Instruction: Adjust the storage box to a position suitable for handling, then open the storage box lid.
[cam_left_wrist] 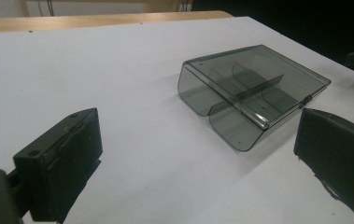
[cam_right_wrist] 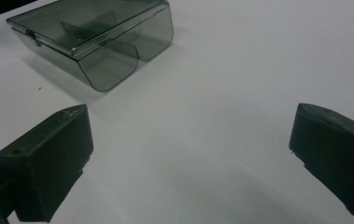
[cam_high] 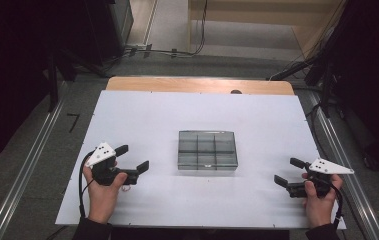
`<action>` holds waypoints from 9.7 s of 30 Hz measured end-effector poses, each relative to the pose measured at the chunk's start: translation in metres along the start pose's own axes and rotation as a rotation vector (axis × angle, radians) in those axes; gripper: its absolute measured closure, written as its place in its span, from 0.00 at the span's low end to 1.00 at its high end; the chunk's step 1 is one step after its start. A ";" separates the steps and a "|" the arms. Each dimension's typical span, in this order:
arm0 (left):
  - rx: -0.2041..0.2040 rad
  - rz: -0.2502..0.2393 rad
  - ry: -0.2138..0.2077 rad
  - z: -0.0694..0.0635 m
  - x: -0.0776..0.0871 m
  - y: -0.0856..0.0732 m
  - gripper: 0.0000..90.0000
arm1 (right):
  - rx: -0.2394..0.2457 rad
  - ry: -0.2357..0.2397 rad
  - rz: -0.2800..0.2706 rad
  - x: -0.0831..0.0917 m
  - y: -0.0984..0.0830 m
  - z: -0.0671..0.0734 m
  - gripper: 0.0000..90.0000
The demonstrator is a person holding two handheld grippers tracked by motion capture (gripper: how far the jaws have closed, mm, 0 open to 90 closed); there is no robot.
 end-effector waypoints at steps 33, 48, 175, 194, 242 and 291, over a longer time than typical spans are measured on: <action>0.025 -0.004 0.069 0.042 0.032 -0.046 0.00 | 0.058 0.109 0.072 -0.040 0.080 0.037 0.10; 0.030 -0.001 0.053 0.041 0.031 -0.048 0.00 | 0.055 0.118 0.196 -0.078 0.105 0.046 0.69; -0.008 0.022 0.041 0.037 0.028 -0.050 0.00 | 0.096 0.349 0.550 -0.184 0.088 0.129 0.98; -0.010 0.023 0.043 0.036 0.028 -0.050 0.00 | 0.093 0.311 0.493 -0.176 0.086 0.135 0.98; -0.029 0.028 0.057 0.035 0.028 -0.051 0.00 | 0.025 0.069 0.108 -0.047 0.014 0.093 0.98; -0.070 0.001 0.092 0.024 0.038 -0.032 0.13 | 0.061 0.151 0.104 -0.037 0.014 0.099 0.98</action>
Point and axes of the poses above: each handheld gripper's, and its own axes: x roughly backward along the jaws, y roughly out of its top, z roughly to its left, the point moved 10 cm from there along -x, roughly forward along the jaws, and after that the axes turned 5 degrees about -y, right-handed, at the moved point
